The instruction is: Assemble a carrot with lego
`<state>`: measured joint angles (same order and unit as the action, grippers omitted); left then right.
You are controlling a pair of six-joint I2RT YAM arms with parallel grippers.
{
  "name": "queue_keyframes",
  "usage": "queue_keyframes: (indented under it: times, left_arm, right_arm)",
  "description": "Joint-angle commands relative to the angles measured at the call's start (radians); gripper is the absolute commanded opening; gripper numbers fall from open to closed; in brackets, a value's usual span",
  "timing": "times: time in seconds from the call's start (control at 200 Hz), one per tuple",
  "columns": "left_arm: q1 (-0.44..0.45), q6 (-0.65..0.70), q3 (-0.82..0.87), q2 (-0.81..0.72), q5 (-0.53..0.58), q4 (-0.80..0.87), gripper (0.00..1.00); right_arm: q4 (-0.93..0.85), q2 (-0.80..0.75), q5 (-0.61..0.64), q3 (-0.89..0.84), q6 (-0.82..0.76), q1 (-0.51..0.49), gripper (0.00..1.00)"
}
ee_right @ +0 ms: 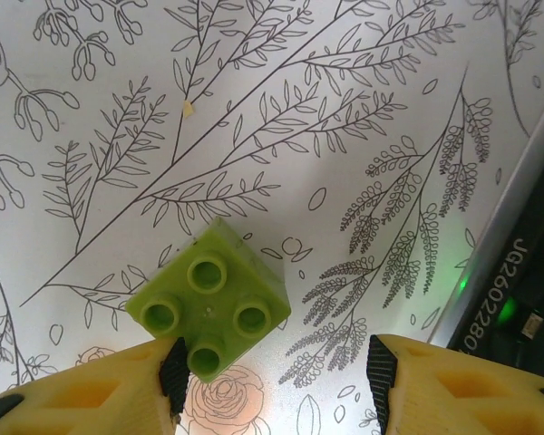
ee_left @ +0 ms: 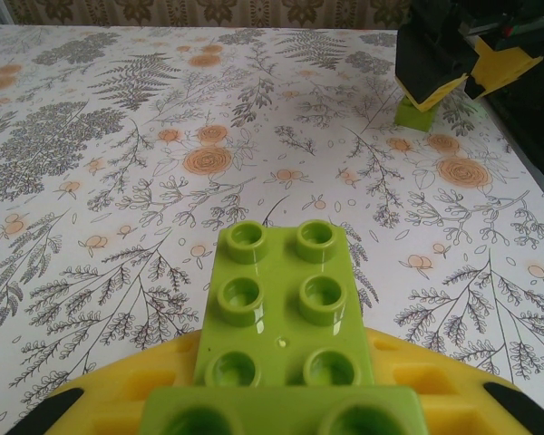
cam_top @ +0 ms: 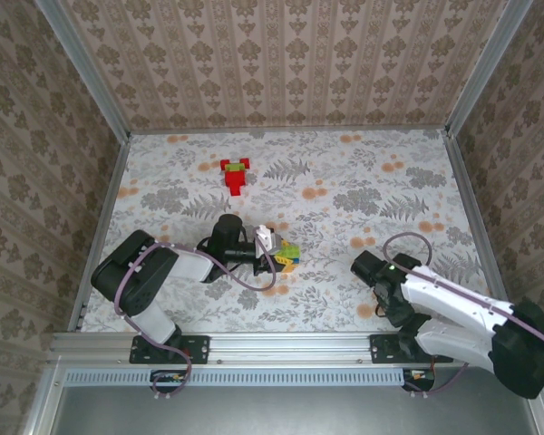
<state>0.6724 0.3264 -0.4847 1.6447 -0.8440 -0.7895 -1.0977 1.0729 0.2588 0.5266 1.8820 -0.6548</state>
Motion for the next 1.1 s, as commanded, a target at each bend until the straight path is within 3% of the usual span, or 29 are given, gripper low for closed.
queue_keyframes:
  times: [0.0,0.345,0.495,0.655,1.095]
  left_arm:
    - [-0.008,-0.001,0.011,0.004,0.013,0.054,0.32]
    - [-0.010,-0.011,0.009,0.030,0.013,0.033,0.32]
    - [-0.011,-0.002,0.003,0.022,0.022,0.058,0.32]
    - [-0.011,0.007,-0.004,0.014,0.029,0.083,0.32]
    - [-0.012,0.011,-0.022,0.050,0.039,0.086,0.32]
  right_arm:
    - [-0.075,0.050,0.008,0.040,0.018,-0.006,0.56]
    - [-0.074,0.004,0.021,0.020,0.061,-0.015,0.49]
    - [0.247,-0.003,-0.045,-0.140,0.016,-0.020,0.52]
    - [0.347,0.035,-0.030,-0.159,-0.047,-0.020,0.55]
    - [0.177,-0.008,0.127,0.111,-0.300,-0.022,0.58]
